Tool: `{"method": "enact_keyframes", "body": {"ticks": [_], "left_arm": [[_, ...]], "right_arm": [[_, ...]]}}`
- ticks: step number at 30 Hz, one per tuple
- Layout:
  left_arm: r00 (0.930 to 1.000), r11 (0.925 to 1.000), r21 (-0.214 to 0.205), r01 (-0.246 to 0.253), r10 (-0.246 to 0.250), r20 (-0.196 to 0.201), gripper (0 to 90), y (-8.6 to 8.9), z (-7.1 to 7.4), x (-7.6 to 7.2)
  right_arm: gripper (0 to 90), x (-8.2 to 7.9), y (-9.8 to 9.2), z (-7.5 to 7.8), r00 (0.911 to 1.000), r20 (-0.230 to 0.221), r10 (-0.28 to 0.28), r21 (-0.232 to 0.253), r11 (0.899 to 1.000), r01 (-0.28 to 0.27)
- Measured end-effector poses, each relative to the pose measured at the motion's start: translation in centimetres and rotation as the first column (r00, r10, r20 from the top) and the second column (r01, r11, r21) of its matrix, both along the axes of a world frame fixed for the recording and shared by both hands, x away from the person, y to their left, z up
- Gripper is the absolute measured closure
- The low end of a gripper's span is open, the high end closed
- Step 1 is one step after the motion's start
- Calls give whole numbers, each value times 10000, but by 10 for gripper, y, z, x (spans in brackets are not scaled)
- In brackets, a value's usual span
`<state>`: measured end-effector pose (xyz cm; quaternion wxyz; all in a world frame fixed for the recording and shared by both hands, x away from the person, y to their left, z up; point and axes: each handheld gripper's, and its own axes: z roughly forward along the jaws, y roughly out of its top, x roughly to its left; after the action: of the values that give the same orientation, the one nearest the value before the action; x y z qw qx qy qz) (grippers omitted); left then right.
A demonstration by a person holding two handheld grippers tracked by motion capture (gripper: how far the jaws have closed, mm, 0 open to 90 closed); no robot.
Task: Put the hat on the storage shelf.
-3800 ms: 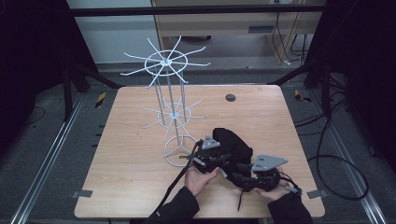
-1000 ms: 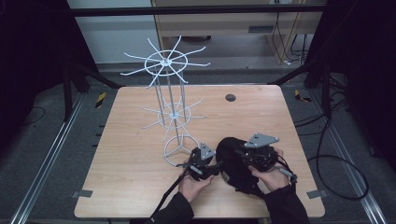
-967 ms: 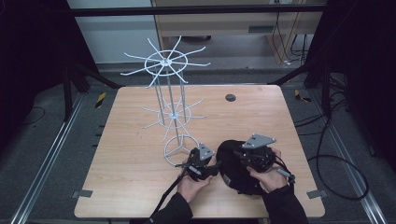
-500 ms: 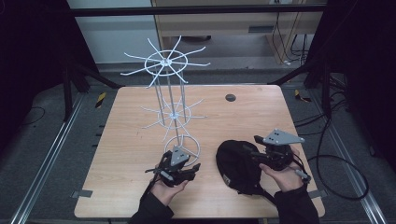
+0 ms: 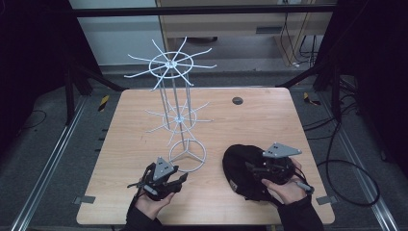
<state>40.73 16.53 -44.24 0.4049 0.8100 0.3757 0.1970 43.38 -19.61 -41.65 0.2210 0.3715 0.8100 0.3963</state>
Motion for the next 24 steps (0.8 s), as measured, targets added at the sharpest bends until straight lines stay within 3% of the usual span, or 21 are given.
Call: {"method": "enact_keyframes", "body": {"ticks": [4,5,9,13,14,15,16,17,18,19,20,21,22,23,24], "left_arm": [[9996,9995,168,-283,281,100,537,20,1,-7],[9990,9989,159,-439,437,132,537,27,1,-9],[9928,9929,-6,-1189,1189,142,538,60,2,-12],[9813,9803,-535,-1899,1912,211,539,88,6,-11],[9793,9783,-545,-1997,2012,226,539,92,7,-11],[9712,9705,-543,-2349,2366,281,537,102,6,-8],[9712,9705,-543,-2349,2366,281,533,102,6,-8],[9631,9624,-527,-2664,2679,258,528,109,4,-5],[9631,9624,-527,-2664,2679,258,525,109,4,-5],[9567,9557,-565,-2888,2903,193,525,116,2,-1],[9567,9557,-565,-2888,2903,193,523,116,2,-1],[9503,9496,-517,-3093,3107,222,519,121,0,1],[9503,9496,-517,-3093,3107,222,514,121,0,1],[9439,9436,-462,-3280,3293,247,507,126,-2,4],[9439,9436,-462,-3280,3293,247,498,126,-2,4]], "right_arm": [[371,3,3,-7,9998,-148,-166,-407,9990,160],[411,4,3,-7,9995,-254,-163,-449,9989,151],[712,7,5,-9,9977,-643,-205,-1027,9946,138],[821,7,7,-8,9974,-658,-284,-1287,9915,197],[833,6,6,-6,9980,-595,-231,-1231,9923,157],[835,5,5,-3,9984,-517,-214,-1071,9941,157],[837,5,3,-1,9990,-392,-204,-919,9956,167],[838,4,1,1,9995,-254,-182,-691,9975,164],[838,4,-2,4,9997,-123,-202,-420,9989,197],[838,3,-4,7,9998,79,-206,-142,9997,207],[838,3,-7,11,9993,307,-203,161,9997,198],[838,2,-10,14,9983,557,-186,455,9988,160],[839,1,-12,16,9974,681,-239,690,9974,192],[840,0,-15,20,9955,903,-277,928,9955,193],[840,0,-15,20,9955,903,-277,928,9955,193]]}}
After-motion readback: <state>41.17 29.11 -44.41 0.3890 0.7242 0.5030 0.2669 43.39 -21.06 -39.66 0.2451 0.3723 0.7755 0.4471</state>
